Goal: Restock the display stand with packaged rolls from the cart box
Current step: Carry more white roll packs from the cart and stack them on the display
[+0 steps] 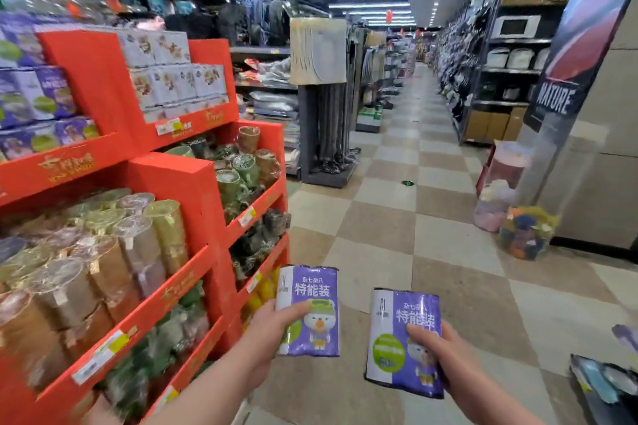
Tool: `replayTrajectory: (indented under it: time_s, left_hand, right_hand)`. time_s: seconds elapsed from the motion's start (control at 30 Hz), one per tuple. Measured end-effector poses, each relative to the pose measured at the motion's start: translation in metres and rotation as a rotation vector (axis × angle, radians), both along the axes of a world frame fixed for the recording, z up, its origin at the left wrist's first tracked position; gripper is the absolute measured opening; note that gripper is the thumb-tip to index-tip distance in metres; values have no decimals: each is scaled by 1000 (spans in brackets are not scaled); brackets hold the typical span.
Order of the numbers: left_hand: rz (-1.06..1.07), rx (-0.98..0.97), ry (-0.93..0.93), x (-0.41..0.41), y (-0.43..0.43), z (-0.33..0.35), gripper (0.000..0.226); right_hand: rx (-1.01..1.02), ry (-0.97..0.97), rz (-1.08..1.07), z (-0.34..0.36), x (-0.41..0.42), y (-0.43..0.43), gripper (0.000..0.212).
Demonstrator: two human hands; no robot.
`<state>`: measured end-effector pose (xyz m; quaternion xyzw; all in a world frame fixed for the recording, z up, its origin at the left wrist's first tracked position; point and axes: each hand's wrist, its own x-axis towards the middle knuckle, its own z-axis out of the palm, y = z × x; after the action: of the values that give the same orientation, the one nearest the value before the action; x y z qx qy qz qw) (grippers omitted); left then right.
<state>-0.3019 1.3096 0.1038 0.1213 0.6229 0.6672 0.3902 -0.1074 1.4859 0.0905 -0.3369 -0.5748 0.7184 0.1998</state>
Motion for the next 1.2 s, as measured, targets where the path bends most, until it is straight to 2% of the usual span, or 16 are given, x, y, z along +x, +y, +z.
replayTrajectory:
  time_s: [0.1,0.2,0.37,0.43,0.53,0.63,0.73,0.83,0.93,1.07,1.13,1.2]
  left_hand:
    - [69,6,-17,-22,36,4,33]
    - [163,25,-22,-42,60,10,29]
    - [353,20,-32,-76,62,23,27]
    - [412,34,-15,-93,55,30,36]
    - [484,46,19,-117,42,37,46]
    - [541,44,45,-142,28,40,38]
    - [612,59,65,-176,11,45,27]
    - [689,67,77,-214,-13,54,36]
    - [768,82,106,-248,-46,64,34]
    - [850,92,174,-284,-100,79,54]
    - [914,96,171,-299,-124,83,61]
    - [976,95,176,-311,-143,86,58]
  right_hand:
    - [0,19,86,10,-38,50,25]
    - [26,23,170,21,-82,94,40]
    - [76,57,290,34,-165,121,21]
    - [67,90,349,42,-199,119,20]
    - [29,121,472,54,-244,109,27]
    - [11,149,566,66,-290,97,48]
    - [0,169,636,80,-339,81,46]
    - [23,207,703,98,-392,55,49]
    - [11,252,795,115,-446,20,42]
    - [29,313,896,127,-517,-35,70]
    - [-7,335,971,134,-545,-61,66]
    - [-16,345,1051,140,-568,-82,65]
